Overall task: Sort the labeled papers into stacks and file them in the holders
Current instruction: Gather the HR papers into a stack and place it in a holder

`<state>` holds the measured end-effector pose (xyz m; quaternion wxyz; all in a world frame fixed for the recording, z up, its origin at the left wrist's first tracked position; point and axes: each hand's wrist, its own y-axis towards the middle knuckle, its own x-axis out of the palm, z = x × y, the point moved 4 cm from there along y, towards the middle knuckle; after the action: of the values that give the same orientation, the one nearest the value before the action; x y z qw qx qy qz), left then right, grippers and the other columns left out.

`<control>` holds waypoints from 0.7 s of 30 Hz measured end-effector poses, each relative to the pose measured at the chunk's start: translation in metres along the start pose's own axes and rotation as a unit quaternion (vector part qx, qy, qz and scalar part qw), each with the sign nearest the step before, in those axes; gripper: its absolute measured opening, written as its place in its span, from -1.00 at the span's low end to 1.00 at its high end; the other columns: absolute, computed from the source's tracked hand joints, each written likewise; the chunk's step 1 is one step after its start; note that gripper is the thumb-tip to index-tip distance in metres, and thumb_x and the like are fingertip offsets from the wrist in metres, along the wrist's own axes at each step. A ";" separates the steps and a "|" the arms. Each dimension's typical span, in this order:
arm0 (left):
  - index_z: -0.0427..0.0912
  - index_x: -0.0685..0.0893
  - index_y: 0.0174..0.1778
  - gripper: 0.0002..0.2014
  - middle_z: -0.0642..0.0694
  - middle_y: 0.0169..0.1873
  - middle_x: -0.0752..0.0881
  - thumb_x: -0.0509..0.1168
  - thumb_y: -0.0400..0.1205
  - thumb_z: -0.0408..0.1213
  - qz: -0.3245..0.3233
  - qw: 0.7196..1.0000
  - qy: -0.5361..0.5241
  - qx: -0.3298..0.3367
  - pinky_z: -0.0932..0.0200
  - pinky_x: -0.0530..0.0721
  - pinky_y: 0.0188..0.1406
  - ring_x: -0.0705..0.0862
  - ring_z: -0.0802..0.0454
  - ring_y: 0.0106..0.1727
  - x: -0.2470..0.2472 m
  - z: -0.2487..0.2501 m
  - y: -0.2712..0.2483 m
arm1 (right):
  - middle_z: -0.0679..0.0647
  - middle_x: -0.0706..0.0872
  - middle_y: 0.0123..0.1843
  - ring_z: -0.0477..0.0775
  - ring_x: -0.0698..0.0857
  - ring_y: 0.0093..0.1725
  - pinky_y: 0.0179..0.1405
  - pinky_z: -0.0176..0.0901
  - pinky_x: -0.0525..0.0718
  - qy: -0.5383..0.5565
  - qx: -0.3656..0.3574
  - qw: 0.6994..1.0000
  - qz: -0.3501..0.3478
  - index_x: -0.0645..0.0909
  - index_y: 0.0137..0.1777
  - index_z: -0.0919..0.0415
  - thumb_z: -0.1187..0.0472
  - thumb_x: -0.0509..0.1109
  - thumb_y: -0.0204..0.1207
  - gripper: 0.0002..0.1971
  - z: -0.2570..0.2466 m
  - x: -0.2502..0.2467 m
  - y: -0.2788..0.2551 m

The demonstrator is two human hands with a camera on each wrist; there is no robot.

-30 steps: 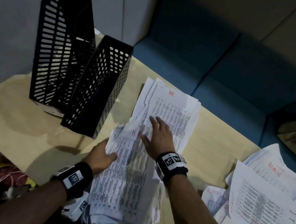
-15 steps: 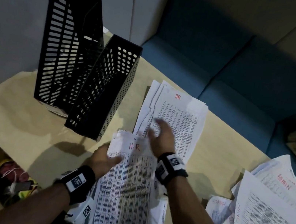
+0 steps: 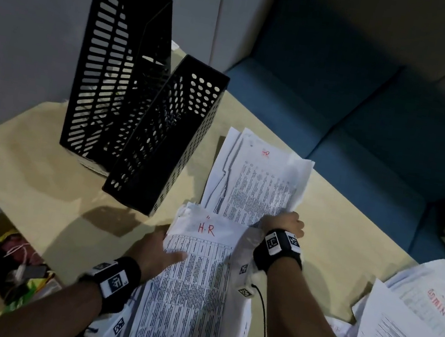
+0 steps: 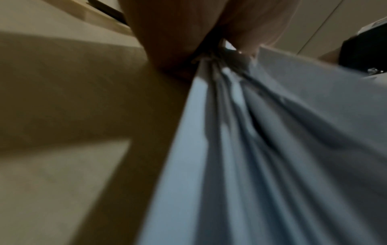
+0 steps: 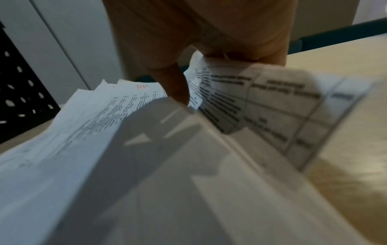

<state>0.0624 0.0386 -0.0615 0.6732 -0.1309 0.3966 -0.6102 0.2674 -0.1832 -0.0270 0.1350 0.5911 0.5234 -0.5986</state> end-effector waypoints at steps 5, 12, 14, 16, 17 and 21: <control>0.30 0.51 0.23 -0.48 0.18 0.19 0.72 0.46 0.36 0.22 0.001 1.000 -0.009 -0.004 -0.12 0.67 0.21 0.71 0.03 0.16 0.000 -0.001 0.000 | 0.31 0.65 0.18 0.31 0.67 0.02 -0.08 -0.07 0.63 0.107 -0.054 0.991 -0.057 0.43 0.30 0.35 0.34 0.42 0.45 -0.57 -0.008 0.000 -0.003; 0.21 0.55 0.16 -0.35 0.16 0.04 0.76 0.36 0.22 0.44 -0.001 1.000 -0.026 -0.005 -0.11 0.73 0.12 0.75 0.05 0.05 -0.005 -0.003 0.002 | 0.26 0.73 0.02 0.24 0.68 -0.05 -0.13 -0.12 0.53 0.200 -0.164 0.964 0.067 0.63 0.19 0.33 0.17 0.39 0.56 -0.72 -0.006 -0.084 -0.001; 0.25 0.54 0.17 -0.38 0.16 0.08 0.72 0.31 0.26 0.48 0.001 0.999 -0.039 -0.013 -0.11 0.69 0.16 0.71 0.00 0.11 -0.007 0.003 -0.002 | 0.21 0.74 -0.02 0.18 0.68 -0.09 -0.13 -0.09 0.59 0.279 -0.154 0.941 0.112 0.64 0.11 0.33 0.13 0.47 0.48 -0.69 0.007 -0.112 -0.001; 0.29 0.54 0.18 -0.42 0.18 0.13 0.70 0.29 0.32 0.48 -0.004 0.999 -0.052 -0.007 -0.09 0.64 0.21 0.68 -0.01 0.16 -0.007 0.008 -0.007 | 0.18 0.77 -0.07 0.15 0.73 -0.12 -0.09 -0.02 0.70 0.347 -0.143 0.920 0.116 0.65 0.00 0.25 0.07 0.56 0.36 -0.69 0.026 -0.128 -0.006; 0.29 0.54 0.19 -0.44 0.19 0.14 0.71 0.28 0.35 0.48 -0.007 0.998 -0.056 0.007 -0.09 0.62 0.24 0.68 0.00 0.17 -0.008 0.011 -0.009 | 0.16 0.76 -0.11 0.11 0.73 -0.14 -0.12 -0.04 0.68 0.367 -0.145 0.913 0.107 0.65 -0.03 0.20 0.06 0.58 0.34 -0.70 0.034 -0.132 -0.013; 0.09 0.57 0.35 -0.39 0.19 0.16 0.67 0.24 0.48 0.39 -0.002 0.996 -0.078 0.048 0.02 0.55 0.31 0.65 0.03 0.23 -0.010 0.026 -0.016 | 0.09 0.78 -0.06 0.05 0.74 -0.17 -0.18 -0.20 0.63 0.325 -0.140 0.935 0.031 0.70 0.11 0.18 0.15 0.59 0.38 -0.69 0.069 -0.115 -0.055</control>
<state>0.0698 0.0368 -0.0302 0.7063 -0.1467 0.3124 -0.6181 0.2160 -0.2672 0.0787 0.0573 0.7445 0.5985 -0.2901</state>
